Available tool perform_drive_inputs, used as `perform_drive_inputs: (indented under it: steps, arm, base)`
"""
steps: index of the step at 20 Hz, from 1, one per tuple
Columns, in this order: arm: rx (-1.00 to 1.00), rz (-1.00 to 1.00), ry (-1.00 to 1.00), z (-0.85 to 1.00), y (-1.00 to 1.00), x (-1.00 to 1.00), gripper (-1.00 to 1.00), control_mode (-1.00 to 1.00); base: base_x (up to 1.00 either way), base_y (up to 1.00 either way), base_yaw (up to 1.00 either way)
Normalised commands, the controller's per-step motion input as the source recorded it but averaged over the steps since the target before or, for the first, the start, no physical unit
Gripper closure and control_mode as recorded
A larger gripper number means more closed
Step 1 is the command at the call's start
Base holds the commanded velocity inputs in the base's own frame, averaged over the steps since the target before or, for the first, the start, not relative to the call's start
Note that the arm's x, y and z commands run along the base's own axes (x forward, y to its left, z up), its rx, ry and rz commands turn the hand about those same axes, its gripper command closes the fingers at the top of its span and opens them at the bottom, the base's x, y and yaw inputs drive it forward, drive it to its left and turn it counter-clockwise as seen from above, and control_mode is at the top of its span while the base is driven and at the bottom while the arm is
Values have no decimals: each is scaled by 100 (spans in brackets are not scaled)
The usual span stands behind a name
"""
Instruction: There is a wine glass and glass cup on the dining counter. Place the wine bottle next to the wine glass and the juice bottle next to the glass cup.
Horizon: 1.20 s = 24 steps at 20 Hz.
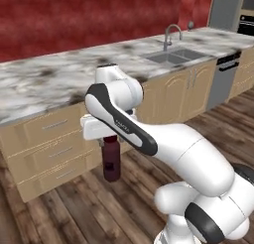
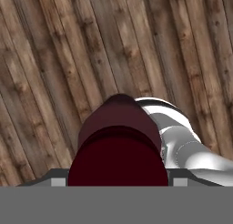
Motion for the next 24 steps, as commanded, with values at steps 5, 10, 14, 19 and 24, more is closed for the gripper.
perform_drive_inputs:
  steps: [5, 10, 14, 19, 24]
  arm:
    - [0, 0, 0, 0, 0, 0, 100, 100]
    - [0, 0, 0, 0, 0, 0, 100, 100]
    - [0, 0, 0, 0, 0, 0, 100, 100]
    - [0, 0, 0, 0, 0, 0, 100, 100]
    - [0, 0, 0, 0, 0, 0, 100, 100]
  base:
    - [58, 42, 7]
    - [50, 62, 3]
    - [43, 69, 1]
    - [38, 75, 0]
    - [33, 80, 0]
